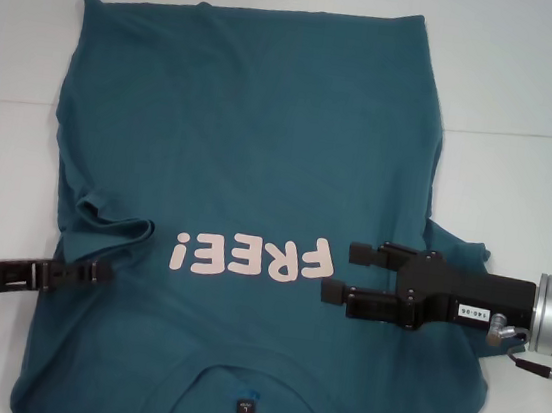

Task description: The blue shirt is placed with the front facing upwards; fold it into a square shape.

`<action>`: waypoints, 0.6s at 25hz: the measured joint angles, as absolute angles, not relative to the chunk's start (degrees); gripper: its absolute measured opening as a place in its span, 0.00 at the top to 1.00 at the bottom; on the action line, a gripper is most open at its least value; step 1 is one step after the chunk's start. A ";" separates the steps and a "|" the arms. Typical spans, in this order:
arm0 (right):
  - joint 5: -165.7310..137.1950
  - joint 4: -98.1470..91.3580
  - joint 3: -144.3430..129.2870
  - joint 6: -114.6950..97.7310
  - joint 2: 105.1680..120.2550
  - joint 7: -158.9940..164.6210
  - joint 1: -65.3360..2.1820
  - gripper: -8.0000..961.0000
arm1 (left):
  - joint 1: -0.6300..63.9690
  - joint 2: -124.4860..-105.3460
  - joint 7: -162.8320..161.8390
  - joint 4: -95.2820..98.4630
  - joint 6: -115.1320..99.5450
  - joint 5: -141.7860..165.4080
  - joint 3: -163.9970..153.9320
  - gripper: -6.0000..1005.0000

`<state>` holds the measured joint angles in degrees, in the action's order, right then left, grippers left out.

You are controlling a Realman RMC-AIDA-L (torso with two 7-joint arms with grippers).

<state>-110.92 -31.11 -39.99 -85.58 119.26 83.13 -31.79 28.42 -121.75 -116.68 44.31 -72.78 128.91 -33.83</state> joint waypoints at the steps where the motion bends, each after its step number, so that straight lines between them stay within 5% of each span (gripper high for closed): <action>1: -110.92 -31.11 -39.97 -85.58 119.26 83.13 -31.77 0.04 | 28.45 -121.75 -116.78 44.31 -72.88 129.09 -33.83 0.11; 15: -110.92 -31.11 -39.90 -85.62 119.27 83.08 -31.73 0.04 | 29.90 -121.70 -116.90 43.56 -71.75 129.20 -33.86 0.11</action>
<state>-110.92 -31.11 -39.90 -85.62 119.27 83.08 -31.73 29.90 -121.70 -116.90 43.56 -71.75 129.20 -33.86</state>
